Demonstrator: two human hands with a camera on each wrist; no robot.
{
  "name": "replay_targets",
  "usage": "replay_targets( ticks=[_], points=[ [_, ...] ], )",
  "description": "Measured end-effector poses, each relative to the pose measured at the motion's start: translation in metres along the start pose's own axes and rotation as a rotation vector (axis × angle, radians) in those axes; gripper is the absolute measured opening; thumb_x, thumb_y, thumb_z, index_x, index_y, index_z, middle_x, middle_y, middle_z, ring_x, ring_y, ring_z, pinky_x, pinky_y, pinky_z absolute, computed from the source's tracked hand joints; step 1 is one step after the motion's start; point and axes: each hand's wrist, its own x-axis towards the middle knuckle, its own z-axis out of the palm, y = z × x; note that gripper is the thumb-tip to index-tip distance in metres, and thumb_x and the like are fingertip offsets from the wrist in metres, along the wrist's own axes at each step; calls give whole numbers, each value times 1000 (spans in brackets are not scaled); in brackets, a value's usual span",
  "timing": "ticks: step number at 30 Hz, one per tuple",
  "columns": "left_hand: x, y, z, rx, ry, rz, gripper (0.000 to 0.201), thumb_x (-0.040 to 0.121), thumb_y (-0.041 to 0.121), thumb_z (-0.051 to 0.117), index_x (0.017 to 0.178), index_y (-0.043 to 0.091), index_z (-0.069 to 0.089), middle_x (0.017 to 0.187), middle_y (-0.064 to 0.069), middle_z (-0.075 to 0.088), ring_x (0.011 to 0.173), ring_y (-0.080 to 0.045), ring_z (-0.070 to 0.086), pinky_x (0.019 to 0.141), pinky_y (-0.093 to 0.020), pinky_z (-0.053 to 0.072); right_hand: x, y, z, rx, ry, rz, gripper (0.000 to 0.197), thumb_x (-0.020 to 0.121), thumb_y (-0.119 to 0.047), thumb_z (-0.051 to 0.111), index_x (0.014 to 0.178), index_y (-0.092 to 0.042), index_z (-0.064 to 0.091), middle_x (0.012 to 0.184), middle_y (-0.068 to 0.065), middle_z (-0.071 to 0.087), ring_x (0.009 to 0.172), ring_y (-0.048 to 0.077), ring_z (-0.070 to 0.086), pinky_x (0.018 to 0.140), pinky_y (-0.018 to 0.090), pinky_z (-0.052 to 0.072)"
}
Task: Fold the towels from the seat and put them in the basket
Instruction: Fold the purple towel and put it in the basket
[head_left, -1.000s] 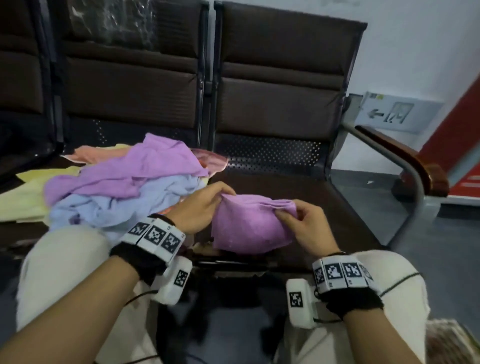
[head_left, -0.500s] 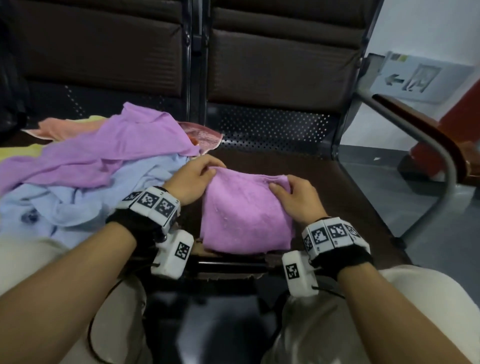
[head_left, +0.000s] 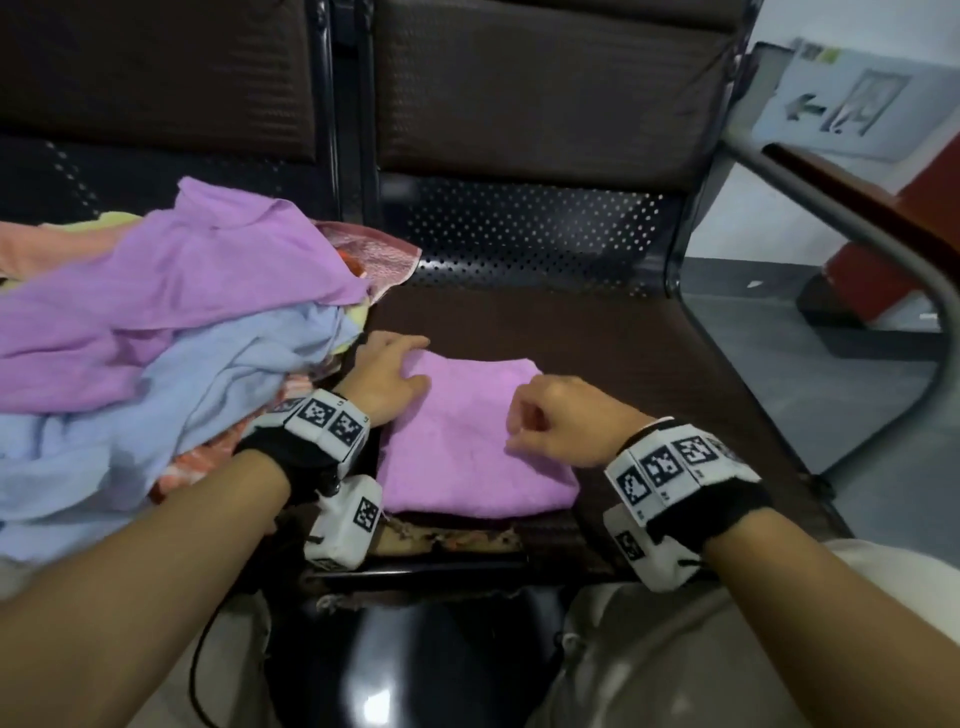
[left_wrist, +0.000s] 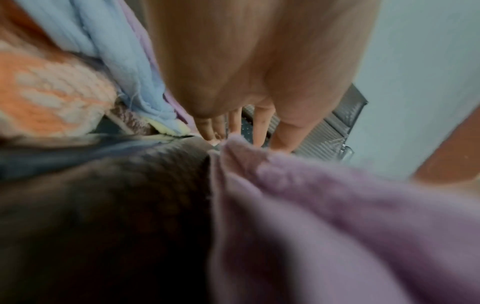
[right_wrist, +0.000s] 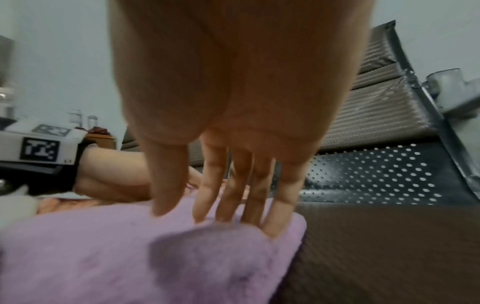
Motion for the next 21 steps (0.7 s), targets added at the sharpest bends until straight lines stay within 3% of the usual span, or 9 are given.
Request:
replay_targets(
  ticks=[2,4,5,9,12,15,18,21],
  points=[
    [-17,7,0,76,55,84,42,83,13,64,124,18,58,132,-8,39,126,-27,35,110,-32,25,-12,-8,4,-114,-193,-30,45,76,-44,72,112,-19,59,105,-1,52,94,17,52,88,32,45],
    [-37,16,-2,66,13,176,28,84,13,63,112,16,65,122,-6,50,118,-26,44,107,-37,32,-23,-14,11,-221,-252,-15,66,71,-49,74,126,-24,47,123,-1,44,108,20,50,93,37,44],
    [-46,20,-4,26,-55,199,22,87,15,61,108,14,67,116,-5,57,114,-24,50,104,-37,36,-26,-16,14,-265,-233,-14,67,73,-45,74,129,-25,44,127,-2,43,111,21,51,93,38,45],
    [-77,27,-7,44,-238,239,29,92,28,58,113,9,66,115,-7,64,112,-20,55,96,-20,36,-28,-23,15,-288,-75,-13,37,88,-24,56,125,-24,53,125,4,55,117,27,52,94,34,43],
    [-90,26,-16,358,-317,274,50,82,50,64,123,22,58,121,5,55,115,-12,46,101,-31,36,-35,-25,10,-177,-28,17,30,88,-20,53,117,-23,58,117,12,61,108,31,57,89,34,46],
    [-96,27,-22,539,-272,332,23,82,27,61,104,23,60,108,4,59,108,-18,52,91,-34,38,-44,-24,10,-28,23,-9,28,85,-8,49,109,-14,62,106,14,65,102,31,59,82,29,43],
    [-98,31,-25,387,-257,294,4,81,12,55,80,16,54,88,-5,61,93,-31,58,81,-39,46,-54,-19,13,23,31,-10,23,85,-14,59,109,-14,61,94,8,64,96,28,58,72,23,34],
    [-93,33,-29,306,-272,241,13,82,9,53,92,14,59,98,-9,63,97,-29,59,84,-38,46,-56,-14,15,-5,-94,21,55,73,-27,78,122,-18,54,111,4,62,101,19,55,85,25,41]
  ],
)
